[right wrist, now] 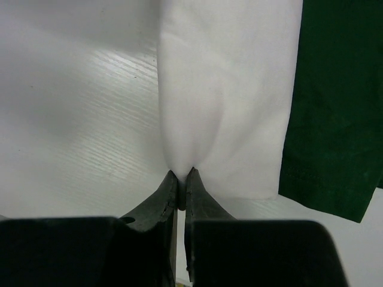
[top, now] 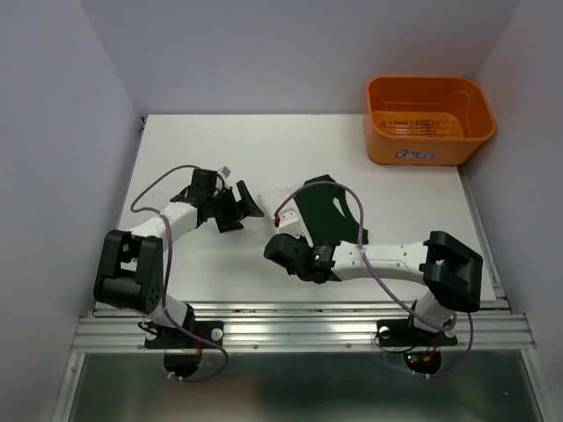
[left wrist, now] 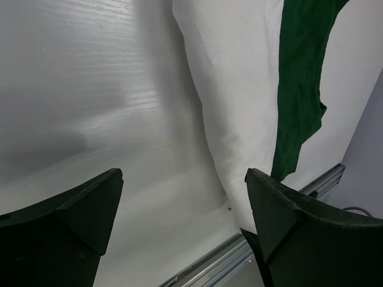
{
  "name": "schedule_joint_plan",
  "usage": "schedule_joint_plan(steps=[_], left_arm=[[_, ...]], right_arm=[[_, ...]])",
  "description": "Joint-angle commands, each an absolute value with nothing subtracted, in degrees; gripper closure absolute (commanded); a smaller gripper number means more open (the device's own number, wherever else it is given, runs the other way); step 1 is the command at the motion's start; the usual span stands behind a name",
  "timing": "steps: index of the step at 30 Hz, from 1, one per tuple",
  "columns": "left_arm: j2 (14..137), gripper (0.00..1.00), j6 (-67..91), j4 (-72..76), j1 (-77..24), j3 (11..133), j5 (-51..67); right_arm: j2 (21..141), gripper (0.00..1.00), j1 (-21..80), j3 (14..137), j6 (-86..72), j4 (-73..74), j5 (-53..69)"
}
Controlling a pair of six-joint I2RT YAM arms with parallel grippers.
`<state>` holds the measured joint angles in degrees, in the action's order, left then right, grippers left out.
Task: Roll the t-shirts
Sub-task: Roll the T-shirt to the center of the board.
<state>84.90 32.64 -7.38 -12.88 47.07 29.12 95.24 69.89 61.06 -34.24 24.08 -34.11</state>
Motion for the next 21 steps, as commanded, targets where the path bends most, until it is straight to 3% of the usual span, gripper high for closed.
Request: schedule_joint_plan(steps=[1,21], left_arm=[[86.9,0.05,35.2,2.0,-14.9,46.1,31.6],[101.9,0.11,43.0,15.7,-17.8,50.6,35.2]], right_arm=[[91.2,0.99,69.7,59.8,-34.0,19.0,-33.0],[86.7,0.99,69.2,55.7,-35.3,18.5,-31.0]])
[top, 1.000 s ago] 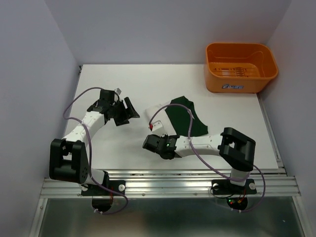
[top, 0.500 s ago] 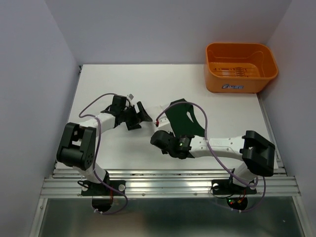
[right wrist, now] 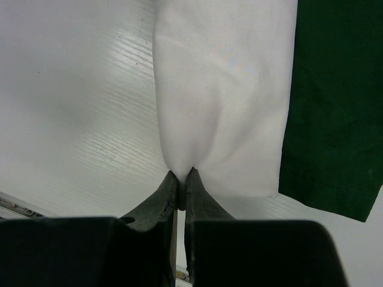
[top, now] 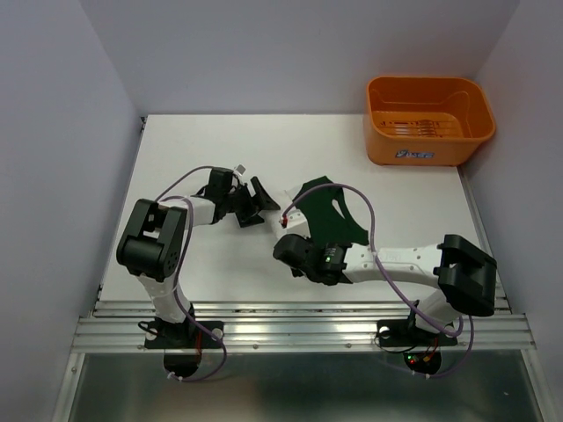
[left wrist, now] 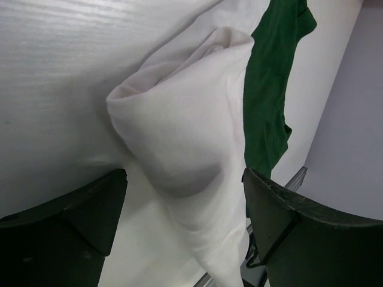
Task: Roll the t-shirts
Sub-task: Roll the T-shirt to the center of the board.
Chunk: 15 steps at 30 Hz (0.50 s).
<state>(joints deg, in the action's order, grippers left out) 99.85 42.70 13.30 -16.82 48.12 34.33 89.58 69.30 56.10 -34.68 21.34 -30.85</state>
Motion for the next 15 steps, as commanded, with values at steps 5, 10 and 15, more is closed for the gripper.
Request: schedule_joint_plan(steps=[5,10,15], left_arm=[[103.5,0.17,44.5,17.7,-19.2,51.9,35.2],[104.2,0.33,45.1,18.5,-19.5,51.8,34.8],[103.9,0.88,44.9,16.4,-19.6,52.6,33.8]], right_arm=[[86.5,0.99,69.2,55.5,-35.2,18.5,-31.0],[85.9,0.99,69.2,54.9,-35.5,18.5,-30.9],[85.3,0.99,69.2,54.4,-35.5,18.6,-30.8]])
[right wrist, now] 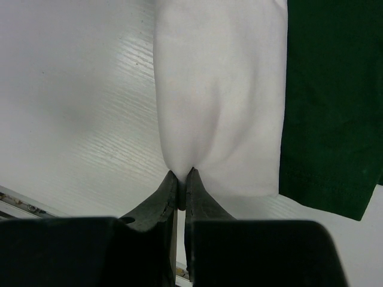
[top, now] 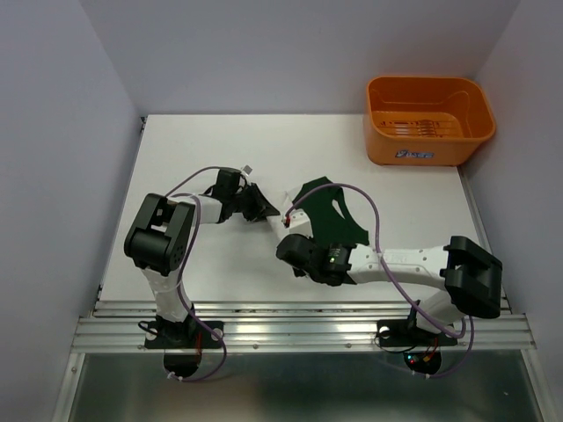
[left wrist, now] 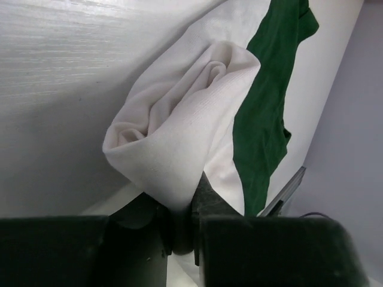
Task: Roll the t-shirts
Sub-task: Roll the T-shirt to the center of the board.
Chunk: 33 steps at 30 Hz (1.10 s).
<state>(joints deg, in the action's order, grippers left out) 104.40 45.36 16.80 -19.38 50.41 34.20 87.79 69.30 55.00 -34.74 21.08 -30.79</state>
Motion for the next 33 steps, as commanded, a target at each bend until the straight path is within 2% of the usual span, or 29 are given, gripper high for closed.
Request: schedule_joint_plan(steps=[1,2,3,6,7,9,12,13,17,28,33], left_arm=[[103.8,0.97,44.8,16.0,-19.5,52.8,33.9],[103.7,1.00,44.8,15.6,-19.6,52.9,33.8],[103.1,1.00,44.7,14.9,-19.6,53.0,33.8],[101.0,1.00,45.3,12.3,-19.6,53.1,32.5],[100.5,1.00,46.0,10.0,-19.6,53.3,31.0],[98.9,1.00,46.8,8.3,-19.7,53.5,30.0],[97.8,1.00,49.7,5.1,-19.6,53.6,28.7],[97.7,1.00,50.5,3.8,-19.6,53.8,28.7],[96.5,1.00,52.3,2.2,-19.6,53.2,27.7],[96.2,1.00,53.7,-6.3,-19.6,56.8,24.1],[96.3,1.00,53.7,-7.5,-19.7,57.6,23.1]], right_arm=[[85.1,0.99,69.2,54.3,-35.5,18.6,-30.8],[85.1,0.99,69.2,54.4,-35.6,18.9,-30.8],[85.1,0.95,69.2,54.5,-35.6,19.8,-31.0],[86.0,0.70,69.2,56.2,-35.2,22.7,-31.4],[86.6,0.48,69.2,56.7,-34.9,23.5,-31.6],[87.3,0.34,69.2,58.4,-33.4,25.6,-32.2],[88.7,0.24,69.2,61.5,-31.9,29.2,-33.7],[89.7,0.18,69.9,62.7,-32.1,30.5,-35.8],[92.3,0.13,71.8,66.5,-30.2,33.7,-38.3],[101.9,0.13,74.7,72.1,-26.4,33.1,-42.2],[105.9,0.09,76.4,73.5,-25.5,33.5,-45.7]])
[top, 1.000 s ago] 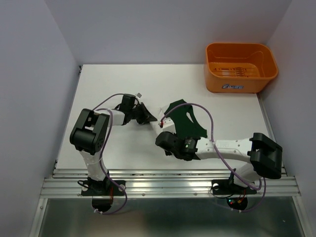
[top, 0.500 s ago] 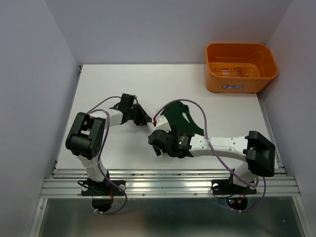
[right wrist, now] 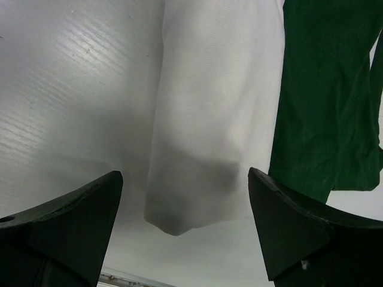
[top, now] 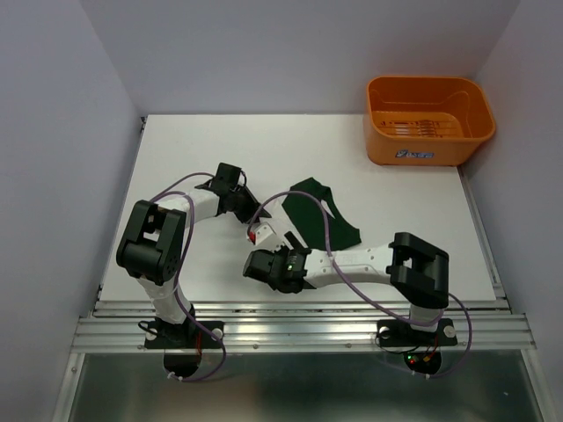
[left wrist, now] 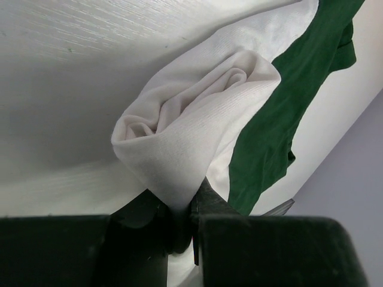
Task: Roll the t-shirts
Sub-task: Roll the T-shirt to the center of the board.
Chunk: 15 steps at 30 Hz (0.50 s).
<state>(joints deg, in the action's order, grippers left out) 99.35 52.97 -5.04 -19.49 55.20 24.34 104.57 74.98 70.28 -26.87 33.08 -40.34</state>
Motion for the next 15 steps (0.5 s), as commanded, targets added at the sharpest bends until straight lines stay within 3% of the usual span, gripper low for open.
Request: schedule_joint_plan(steps=[1,7,15], left_arm=[[96.3,1.00,53.7,-7.6,-19.7,57.6,23.1],[96.2,1.00,54.0,-7.8,-19.6,58.0,22.9],[96.4,1.00,53.8,-7.9,-19.6,58.3,23.0]], right_arm=[[106.6,0.09,76.4,73.8,-25.4,33.7,-46.5],[111.8,0.08,77.5,75.7,-27.7,37.3,-52.8],[117.3,0.17,77.5,77.4,-32.7,42.6,-59.0]])
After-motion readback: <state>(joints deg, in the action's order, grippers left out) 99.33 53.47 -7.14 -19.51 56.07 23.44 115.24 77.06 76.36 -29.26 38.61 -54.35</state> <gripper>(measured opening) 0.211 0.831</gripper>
